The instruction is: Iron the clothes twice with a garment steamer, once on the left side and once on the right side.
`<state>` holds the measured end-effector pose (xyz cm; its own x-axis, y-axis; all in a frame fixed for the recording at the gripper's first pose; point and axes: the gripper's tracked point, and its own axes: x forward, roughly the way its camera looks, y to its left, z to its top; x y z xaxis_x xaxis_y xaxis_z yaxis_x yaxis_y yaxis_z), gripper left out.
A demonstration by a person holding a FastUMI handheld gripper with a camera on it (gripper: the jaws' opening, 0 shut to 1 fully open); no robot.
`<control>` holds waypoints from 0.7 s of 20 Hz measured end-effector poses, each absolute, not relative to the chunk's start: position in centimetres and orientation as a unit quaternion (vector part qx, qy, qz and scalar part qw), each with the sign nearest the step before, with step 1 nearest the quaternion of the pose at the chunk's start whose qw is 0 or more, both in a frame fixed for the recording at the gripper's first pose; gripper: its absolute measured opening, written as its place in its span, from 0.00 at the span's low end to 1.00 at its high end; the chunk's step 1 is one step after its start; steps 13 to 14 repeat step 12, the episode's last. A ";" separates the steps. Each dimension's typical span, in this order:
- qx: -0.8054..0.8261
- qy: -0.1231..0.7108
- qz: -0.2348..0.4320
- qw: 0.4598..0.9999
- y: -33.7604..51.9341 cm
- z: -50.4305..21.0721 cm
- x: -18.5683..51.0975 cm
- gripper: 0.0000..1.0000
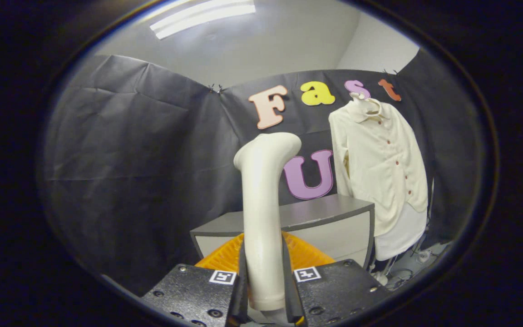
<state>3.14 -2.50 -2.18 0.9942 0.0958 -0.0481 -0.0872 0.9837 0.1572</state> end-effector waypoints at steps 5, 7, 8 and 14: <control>0.057 -0.001 0.029 0.998 -0.6 -0.9 1.3 0.32; 0.070 -0.017 0.024 0.997 -0.1 -0.2 0.8 0.32; 0.069 -0.024 0.022 0.997 0.2 0.3 0.5 0.32; 0.032 -0.047 0.011 0.998 0.5 1.8 -0.5 0.32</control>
